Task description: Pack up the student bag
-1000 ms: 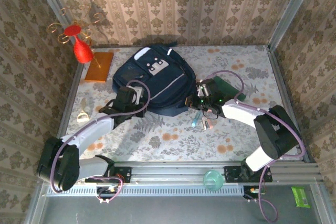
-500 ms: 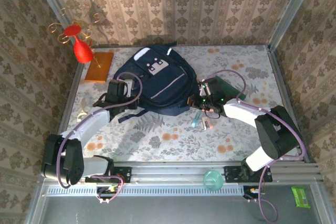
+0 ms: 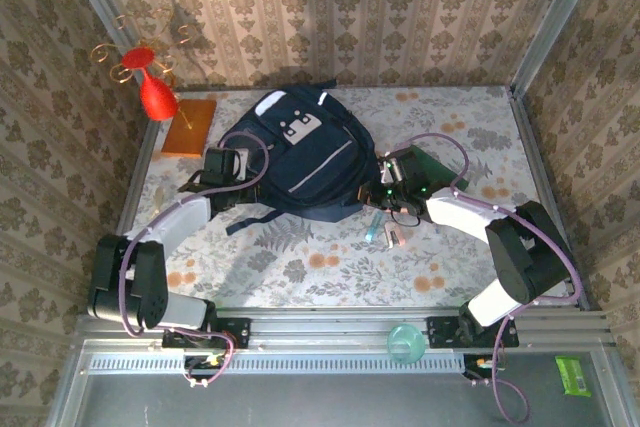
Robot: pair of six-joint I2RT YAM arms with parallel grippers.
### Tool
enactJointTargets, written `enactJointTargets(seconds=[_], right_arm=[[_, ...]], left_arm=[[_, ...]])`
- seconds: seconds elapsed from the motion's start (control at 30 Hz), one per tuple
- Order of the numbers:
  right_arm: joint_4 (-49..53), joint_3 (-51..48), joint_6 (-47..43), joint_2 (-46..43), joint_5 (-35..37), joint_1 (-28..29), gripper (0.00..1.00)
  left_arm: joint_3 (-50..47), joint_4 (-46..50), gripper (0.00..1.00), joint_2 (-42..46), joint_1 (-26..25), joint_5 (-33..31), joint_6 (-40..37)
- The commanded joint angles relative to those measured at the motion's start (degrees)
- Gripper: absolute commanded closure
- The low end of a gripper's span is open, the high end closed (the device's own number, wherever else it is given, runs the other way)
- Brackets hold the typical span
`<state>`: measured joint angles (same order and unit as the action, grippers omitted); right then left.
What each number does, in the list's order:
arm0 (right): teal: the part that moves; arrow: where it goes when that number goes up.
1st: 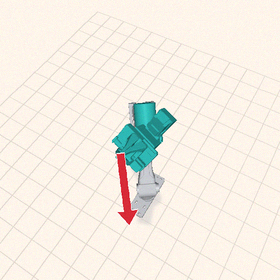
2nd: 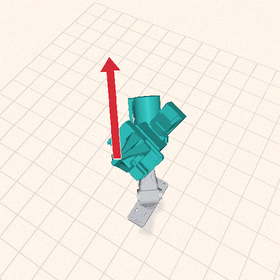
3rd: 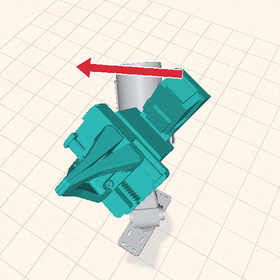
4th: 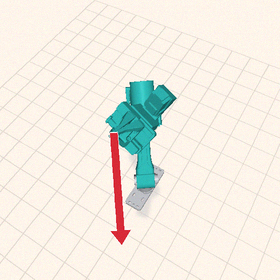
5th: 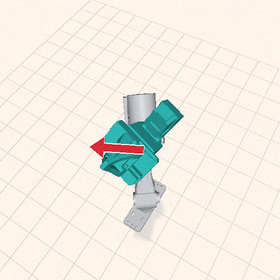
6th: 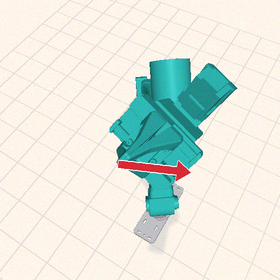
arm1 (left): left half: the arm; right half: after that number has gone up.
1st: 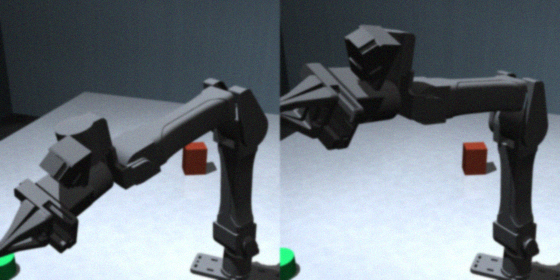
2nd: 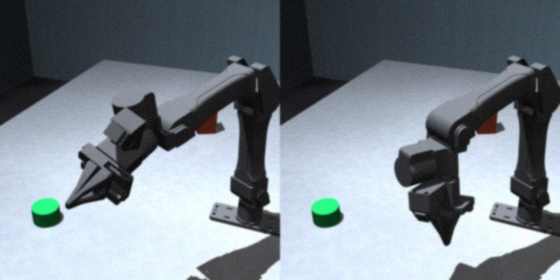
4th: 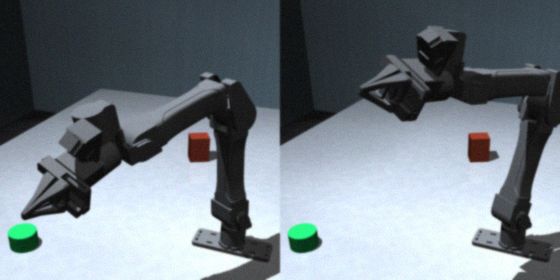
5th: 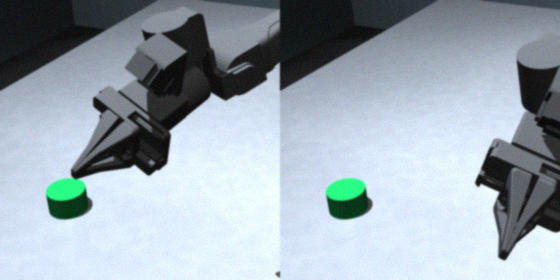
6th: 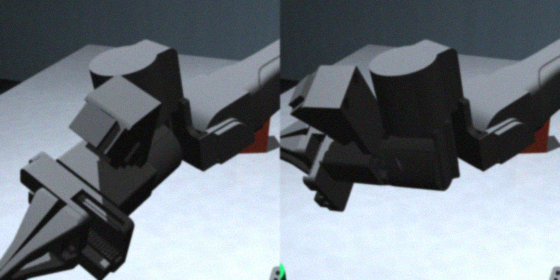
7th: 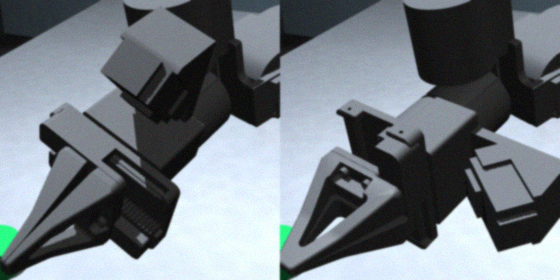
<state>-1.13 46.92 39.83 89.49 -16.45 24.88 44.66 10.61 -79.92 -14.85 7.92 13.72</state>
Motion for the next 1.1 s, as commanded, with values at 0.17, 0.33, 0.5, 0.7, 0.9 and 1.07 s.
enactJointTargets(seconds=[0.17,0.33,0.5,0.7,0.9,1.07], right_arm=[[-1.32,-0.16,-0.28,-0.30,-0.32,0.15,1.00],[-2.68,-0.59,-0.03,1.69,0.32,1.70,1.00],[-3.83,-1.32,0.44,1.74,0.89,1.84,1.00],[-8.96,-4.69,3.19,0.35,1.35,2.52,1.00],[-12.51,-7.65,5.18,-0.19,3.12,3.88,1.00],[-13.40,-9.42,5.56,-1.03,3.86,3.86,1.00]], left_arm=[[-0.15,-3.37,0.74,2.43,1.96,0.31,0.16],[-2.51,-7.07,0.48,8.57,-2.95,0.22,-0.28],[0.60,-8.54,0.30,8.24,-13.58,-5.33,-6.16],[10.61,-5.11,0.24,-3.49,-21.87,-7.38,-11.58],[22.23,1.28,0.18,-16.56,-26.22,-9.55,-14.83],[29.86,5.71,0.16,-25.25,-27.58,-12.77,-17.01]])
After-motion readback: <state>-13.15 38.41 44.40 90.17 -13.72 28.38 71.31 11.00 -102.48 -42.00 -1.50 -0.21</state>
